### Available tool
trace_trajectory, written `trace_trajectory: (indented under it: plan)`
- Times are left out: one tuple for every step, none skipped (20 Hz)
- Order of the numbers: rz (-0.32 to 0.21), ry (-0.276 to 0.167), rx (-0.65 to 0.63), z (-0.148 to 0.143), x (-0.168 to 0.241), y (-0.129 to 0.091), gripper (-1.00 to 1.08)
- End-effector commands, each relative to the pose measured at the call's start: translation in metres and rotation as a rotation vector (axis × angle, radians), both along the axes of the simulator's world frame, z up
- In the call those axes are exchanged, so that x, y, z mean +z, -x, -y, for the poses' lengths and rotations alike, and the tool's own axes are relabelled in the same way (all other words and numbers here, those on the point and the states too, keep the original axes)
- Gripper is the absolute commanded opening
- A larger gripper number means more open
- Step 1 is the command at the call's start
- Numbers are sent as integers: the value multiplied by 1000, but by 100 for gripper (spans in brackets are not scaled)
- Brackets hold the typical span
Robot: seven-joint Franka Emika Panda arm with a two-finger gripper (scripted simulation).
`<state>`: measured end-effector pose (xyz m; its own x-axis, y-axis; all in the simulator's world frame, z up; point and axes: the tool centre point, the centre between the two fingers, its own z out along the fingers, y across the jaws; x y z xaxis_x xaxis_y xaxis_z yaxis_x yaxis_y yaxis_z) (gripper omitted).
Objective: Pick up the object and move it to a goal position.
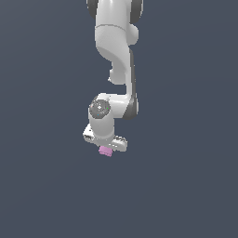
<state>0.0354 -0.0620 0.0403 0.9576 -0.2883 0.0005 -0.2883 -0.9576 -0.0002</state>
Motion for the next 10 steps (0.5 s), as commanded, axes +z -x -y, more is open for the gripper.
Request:
trace_trajectory:
  plan:
    - [0, 0, 0, 0, 0, 1, -100]
    - [0, 0, 0, -1, 0, 1, -100]
    - [0, 0, 0, -1, 1, 2, -100]
    - [0, 0, 0, -2, 1, 3, -100]
    - [0, 0, 0, -2, 2, 5, -100]
    - [0, 0, 0, -3, 3, 7, -100]
    - [0, 0, 0, -4, 3, 9, -100]
    - [0, 0, 0, -5, 4, 11, -100]
    - [0, 0, 0, -6, 5, 14, -100]
    - [0, 0, 0, -8, 7, 17, -100]
